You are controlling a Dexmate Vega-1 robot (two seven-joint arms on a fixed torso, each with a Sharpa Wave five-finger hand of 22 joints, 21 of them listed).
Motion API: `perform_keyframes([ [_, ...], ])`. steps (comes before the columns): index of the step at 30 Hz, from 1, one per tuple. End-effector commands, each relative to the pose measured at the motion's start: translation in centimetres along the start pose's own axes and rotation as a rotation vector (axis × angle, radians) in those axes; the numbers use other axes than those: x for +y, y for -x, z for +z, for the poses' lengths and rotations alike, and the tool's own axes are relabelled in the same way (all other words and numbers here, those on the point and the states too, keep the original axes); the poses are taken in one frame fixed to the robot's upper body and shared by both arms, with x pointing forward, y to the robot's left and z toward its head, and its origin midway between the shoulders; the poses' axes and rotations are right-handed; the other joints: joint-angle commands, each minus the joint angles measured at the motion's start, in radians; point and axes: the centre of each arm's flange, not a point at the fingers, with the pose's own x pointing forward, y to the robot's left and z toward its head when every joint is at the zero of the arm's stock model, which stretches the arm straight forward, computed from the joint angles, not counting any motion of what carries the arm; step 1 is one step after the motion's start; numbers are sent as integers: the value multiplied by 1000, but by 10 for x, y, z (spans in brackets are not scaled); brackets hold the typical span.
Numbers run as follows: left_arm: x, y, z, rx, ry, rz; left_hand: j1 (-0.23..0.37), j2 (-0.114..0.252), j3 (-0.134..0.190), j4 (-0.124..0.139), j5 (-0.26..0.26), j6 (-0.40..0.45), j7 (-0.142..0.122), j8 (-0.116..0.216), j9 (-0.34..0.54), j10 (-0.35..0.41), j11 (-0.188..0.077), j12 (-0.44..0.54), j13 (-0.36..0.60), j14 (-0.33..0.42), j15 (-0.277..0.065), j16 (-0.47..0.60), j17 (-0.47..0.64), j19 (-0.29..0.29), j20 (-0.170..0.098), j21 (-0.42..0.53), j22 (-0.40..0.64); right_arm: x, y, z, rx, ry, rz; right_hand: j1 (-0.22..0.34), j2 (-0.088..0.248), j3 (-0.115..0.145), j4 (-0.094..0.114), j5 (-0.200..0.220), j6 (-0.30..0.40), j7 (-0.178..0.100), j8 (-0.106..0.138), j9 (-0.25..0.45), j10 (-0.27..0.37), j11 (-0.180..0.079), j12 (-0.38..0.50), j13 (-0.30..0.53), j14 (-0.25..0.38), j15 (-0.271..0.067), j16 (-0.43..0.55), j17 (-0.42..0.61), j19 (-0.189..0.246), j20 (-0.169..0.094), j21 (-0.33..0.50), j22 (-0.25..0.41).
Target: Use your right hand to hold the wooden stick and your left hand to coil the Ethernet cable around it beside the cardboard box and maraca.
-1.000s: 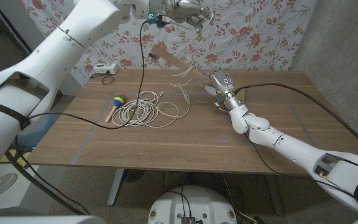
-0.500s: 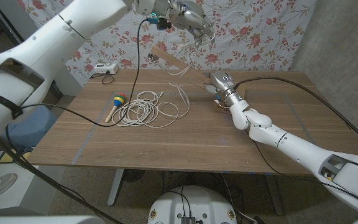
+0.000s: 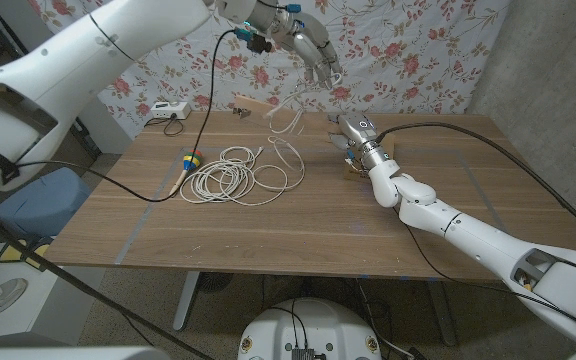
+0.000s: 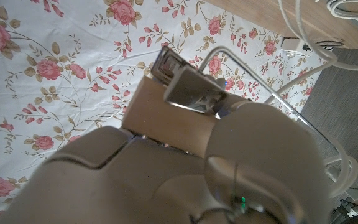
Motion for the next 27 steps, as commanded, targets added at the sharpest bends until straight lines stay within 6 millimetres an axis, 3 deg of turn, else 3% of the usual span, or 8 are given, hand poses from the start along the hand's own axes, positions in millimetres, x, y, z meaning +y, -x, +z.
perform_keyframes([
  [1, -3, 6, -1, 39, -141, -75, -26, -42, -117, 25, 89, -289, 20, -12, -76, -269, 89, -194, -46, -301, 113, -2, -79, -171, 9, -127, 5, 1, -5, 2, 3, -12, -20, -28, 58, 8, 0, 2, 28, 20, 17, 3, 2, 2, 0, -1, 7, -102, 1, 1, 9, -124, 5, 3],
  [3, -2, 8, -1, 23, -148, -83, -59, -42, -209, 51, 155, -488, 29, -10, -105, -451, 145, -294, -58, -488, 154, 1, -119, -309, 9, -225, 13, 1, -5, 2, 5, -12, -19, -29, 58, 8, 0, 2, 28, 21, 17, 2, 4, 1, 0, -2, 7, -102, 1, 1, 9, -124, 5, 3],
  [7, -2, 12, -1, 3, -163, -50, -130, -24, -371, 106, 252, -823, -3, -10, -107, -770, 184, -383, -47, -797, 163, -1, -154, -537, 8, -380, 24, 3, -7, 3, 7, -13, -19, -29, 58, 8, 0, 2, 27, 21, 17, 2, 4, 1, 0, -3, 6, -102, 1, 1, 9, -123, 4, 3],
  [9, -2, 14, -1, 2, -173, -14, -153, -13, -427, 125, 282, -929, -42, -12, -107, -873, 188, -387, -43, -888, 164, 0, -166, -557, 7, -452, 24, 3, -8, 4, 8, -13, -21, -29, 58, 8, 0, 2, 27, 21, 19, 5, 0, 2, 7, 10, 5, -102, 1, 1, 9, -123, 4, 3],
  [12, -3, 18, -2, -7, -187, 54, -171, 10, -521, 144, 323, -965, -144, -23, -105, -980, 185, -408, -50, -995, 165, -4, -205, -568, 6, -627, 18, 4, -8, 5, 10, -13, -22, -29, 58, 8, 1, 1, 27, 20, 19, 4, 2, 2, 2, -1, 5, -102, 1, 1, 9, -123, 4, 3],
  [16, -9, 28, -2, -21, -245, 280, -123, 84, -716, 142, 384, -975, -159, -33, -105, -992, 163, -424, -161, -1029, 159, -27, -330, -568, 8, -919, 16, 5, -9, 5, 15, -14, -21, -30, 57, 8, 2, 1, 27, 21, 20, 1, 2, 3, 1, -3, 5, -102, 1, 1, 7, -123, 3, 3],
  [21, -18, 36, -8, -81, -289, 543, -296, 24, -720, 195, 395, -976, -133, -34, -109, -993, 151, -425, -189, -1036, 151, -34, -335, -574, 5, -925, 8, 7, -10, 7, 16, -14, -20, -30, 57, 8, 3, 1, 25, 21, 22, 4, 2, 4, 1, -4, 4, -102, 1, 1, 8, -123, 3, 3],
  [27, -40, 45, -6, -87, -516, 956, -324, 53, -713, 197, 347, -943, -137, -15, -107, -973, 150, -412, -178, -1020, 154, -23, -331, -558, 10, -913, 16, 8, -11, 7, 20, -12, -20, -30, 57, 8, 3, 2, 26, 21, 22, -1, 3, 4, 2, -4, 3, -102, 1, 1, 7, -124, 2, 3],
])
